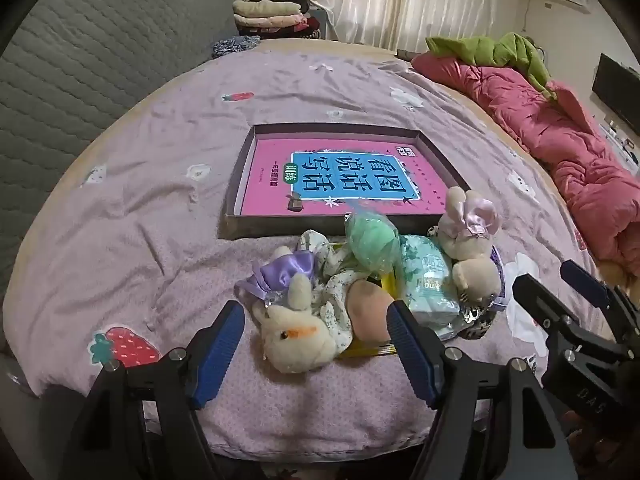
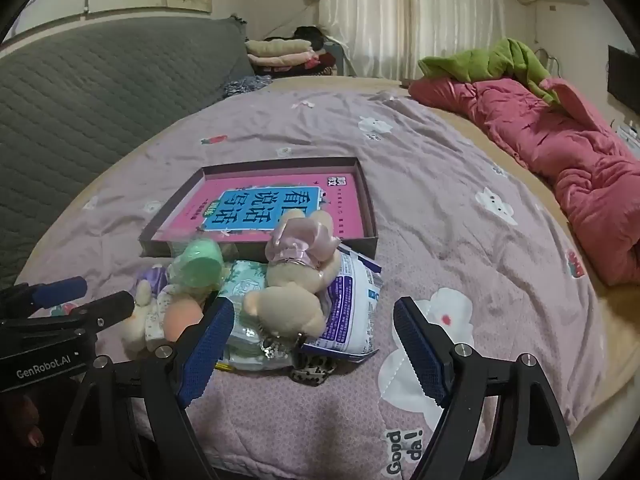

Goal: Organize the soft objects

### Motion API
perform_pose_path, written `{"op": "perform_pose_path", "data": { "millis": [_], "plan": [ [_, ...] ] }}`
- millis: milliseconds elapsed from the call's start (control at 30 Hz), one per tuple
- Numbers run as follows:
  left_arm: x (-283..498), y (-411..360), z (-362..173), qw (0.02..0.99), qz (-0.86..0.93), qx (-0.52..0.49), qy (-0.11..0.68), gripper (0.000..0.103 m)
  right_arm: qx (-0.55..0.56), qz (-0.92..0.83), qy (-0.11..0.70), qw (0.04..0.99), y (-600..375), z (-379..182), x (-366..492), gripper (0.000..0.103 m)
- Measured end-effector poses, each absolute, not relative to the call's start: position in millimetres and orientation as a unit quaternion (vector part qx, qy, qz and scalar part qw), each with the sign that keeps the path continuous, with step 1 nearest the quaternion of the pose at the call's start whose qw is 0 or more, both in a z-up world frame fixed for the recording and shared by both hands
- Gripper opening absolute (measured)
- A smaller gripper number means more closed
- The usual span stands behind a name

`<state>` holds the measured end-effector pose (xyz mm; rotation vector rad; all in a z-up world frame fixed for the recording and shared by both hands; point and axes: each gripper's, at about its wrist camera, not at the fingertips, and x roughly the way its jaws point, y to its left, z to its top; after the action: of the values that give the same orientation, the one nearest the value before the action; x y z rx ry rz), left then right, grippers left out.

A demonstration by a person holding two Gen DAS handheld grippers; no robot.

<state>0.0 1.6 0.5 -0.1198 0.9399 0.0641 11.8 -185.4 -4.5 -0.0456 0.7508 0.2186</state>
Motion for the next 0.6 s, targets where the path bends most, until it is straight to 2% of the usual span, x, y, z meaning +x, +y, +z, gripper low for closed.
{"op": "perform_pose_path", "data": {
  "millis": [600],
  "plan": [
    [0.1, -0.8, -7.8, 0.886, 0.026, -0.065, 0.458, 0.073, -0.023, 0.109, 0.364, 0.925, -182.3, -3.5, 11.7, 0.083]
  ]
}}
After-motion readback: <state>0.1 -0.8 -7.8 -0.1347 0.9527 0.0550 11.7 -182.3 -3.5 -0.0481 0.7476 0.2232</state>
